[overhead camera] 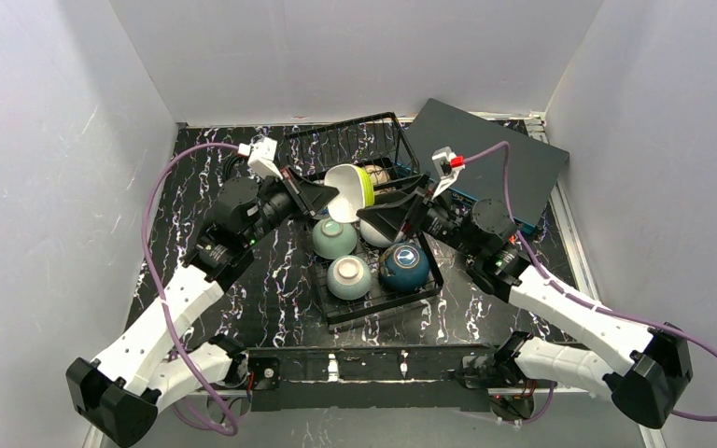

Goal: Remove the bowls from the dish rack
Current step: Place the bowl with the bowl.

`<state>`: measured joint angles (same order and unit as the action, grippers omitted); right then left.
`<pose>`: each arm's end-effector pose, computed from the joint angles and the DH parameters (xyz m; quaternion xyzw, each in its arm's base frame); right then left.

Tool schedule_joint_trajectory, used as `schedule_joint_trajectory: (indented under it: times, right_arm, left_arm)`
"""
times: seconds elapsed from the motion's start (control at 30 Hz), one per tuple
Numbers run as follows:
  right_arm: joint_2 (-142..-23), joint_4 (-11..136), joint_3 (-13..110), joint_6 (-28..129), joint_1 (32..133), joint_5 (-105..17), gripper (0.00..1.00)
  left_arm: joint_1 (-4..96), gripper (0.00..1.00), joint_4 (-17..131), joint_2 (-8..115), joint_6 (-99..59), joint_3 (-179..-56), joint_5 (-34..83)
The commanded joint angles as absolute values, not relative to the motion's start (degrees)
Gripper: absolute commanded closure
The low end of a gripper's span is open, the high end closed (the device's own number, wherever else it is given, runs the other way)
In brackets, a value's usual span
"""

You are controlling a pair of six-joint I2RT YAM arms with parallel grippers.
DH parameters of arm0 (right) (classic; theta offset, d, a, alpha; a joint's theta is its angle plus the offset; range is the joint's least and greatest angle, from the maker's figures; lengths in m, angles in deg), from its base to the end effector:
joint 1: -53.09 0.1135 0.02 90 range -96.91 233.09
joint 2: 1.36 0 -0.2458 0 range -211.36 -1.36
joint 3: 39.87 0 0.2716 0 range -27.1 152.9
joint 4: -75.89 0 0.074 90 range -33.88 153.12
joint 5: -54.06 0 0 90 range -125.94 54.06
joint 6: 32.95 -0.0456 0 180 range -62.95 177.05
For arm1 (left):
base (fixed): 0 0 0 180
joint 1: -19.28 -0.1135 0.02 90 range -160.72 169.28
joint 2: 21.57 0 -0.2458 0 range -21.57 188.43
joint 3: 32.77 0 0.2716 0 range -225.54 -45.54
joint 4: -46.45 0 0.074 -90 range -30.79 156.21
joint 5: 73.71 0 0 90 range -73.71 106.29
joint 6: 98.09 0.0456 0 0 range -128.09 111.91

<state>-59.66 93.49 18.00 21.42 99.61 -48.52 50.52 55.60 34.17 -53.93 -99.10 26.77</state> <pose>0.1825 0.2069 0.3556 -0.1438 0.5790 0.5746 0.5603 0.2243 -0.1458 0.3696 -0.0235 0.6979 -0.4941 0.5179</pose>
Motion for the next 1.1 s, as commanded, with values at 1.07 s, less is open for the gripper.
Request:
schedule_joint_trajectory:
  times: [1.07]
  right_arm:
    - [-60.34, 48.12, 32.66, 33.42, 99.93, -35.44, 0.23]
  left_arm:
    - [71.72, 1.0, 84.1, 42.75, -30.22, -112.83, -12.42]
